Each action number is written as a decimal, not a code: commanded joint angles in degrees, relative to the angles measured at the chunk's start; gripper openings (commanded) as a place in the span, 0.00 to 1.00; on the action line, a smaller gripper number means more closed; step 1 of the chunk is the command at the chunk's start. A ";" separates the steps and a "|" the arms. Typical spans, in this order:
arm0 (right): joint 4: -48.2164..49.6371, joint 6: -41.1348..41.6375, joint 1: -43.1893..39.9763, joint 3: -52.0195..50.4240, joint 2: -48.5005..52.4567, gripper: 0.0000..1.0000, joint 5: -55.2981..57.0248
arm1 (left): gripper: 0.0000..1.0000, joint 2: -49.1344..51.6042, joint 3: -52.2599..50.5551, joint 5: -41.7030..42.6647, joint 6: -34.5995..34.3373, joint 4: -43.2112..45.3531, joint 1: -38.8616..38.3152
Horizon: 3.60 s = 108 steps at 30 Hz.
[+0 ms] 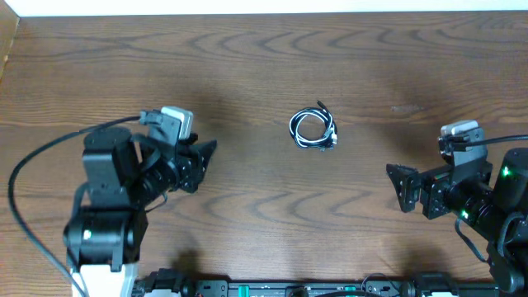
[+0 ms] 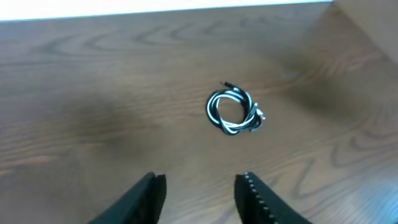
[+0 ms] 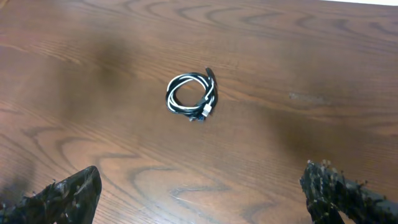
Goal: Untangle cables
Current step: 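Raise both arms and move grippers toward the coiled cable bundle, then lower the left gripper onto the cable bundle and close on it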
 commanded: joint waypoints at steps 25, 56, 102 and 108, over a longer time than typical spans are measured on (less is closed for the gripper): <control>8.90 -0.07 -0.26 1.05 19.56 0.99 -4.85 | 0.98 19.91 0.85 26.69 2.49 13.29 -7.52; 15.30 14.19 -0.24 1.05 40.30 0.90 11.26 | 0.98 30.95 0.85 -18.78 -10.93 19.37 -31.95; 21.94 3.76 1.36 0.59 41.68 0.96 7.32 | 0.98 42.45 0.85 -21.33 -20.15 37.16 -34.86; 22.01 2.67 1.33 -1.62 41.68 0.95 3.52 | 0.98 45.83 0.85 -21.33 -18.60 38.91 -34.86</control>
